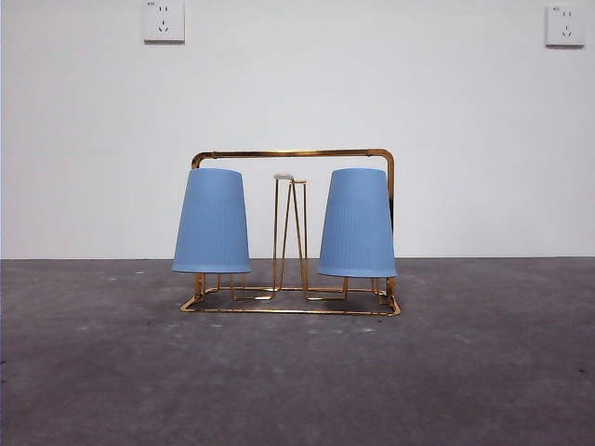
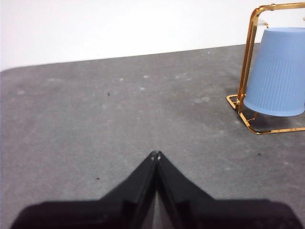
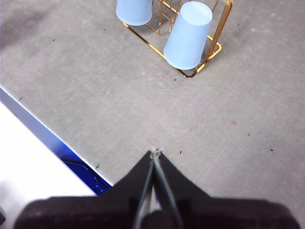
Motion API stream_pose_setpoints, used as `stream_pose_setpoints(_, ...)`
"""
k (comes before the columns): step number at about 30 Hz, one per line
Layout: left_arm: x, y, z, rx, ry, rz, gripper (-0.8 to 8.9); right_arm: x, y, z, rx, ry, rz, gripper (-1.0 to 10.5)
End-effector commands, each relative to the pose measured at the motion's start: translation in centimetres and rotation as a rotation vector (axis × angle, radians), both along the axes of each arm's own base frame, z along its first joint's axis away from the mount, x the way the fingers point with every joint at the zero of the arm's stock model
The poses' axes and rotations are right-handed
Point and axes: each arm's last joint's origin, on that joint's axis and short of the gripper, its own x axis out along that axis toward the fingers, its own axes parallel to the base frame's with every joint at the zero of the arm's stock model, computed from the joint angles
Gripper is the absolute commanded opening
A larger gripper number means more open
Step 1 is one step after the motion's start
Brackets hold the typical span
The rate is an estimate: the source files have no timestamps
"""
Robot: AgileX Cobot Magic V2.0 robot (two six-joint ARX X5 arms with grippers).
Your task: Pick up cup 1,put cup 1 in the cup rack,pick up cup 2,put cup 2 in the cup rack
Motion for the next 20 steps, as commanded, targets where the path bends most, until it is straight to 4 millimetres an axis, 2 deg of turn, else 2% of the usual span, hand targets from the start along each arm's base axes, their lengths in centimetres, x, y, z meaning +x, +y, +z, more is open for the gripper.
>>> stream_pose_setpoints(1, 0.04, 0.02, -0.32, -0.042, 0.008, 0.005, -0.03, 0.00, -0.02, -0.27, -0.011, 0.018, -0.009, 0.0)
stream_pose_setpoints(20, 0.12, 0.03, -0.46, -0.042, 0.026, 0.006, -0.03, 0.00, -0.02, -0.27, -0.011, 0.018, -0.009, 0.0)
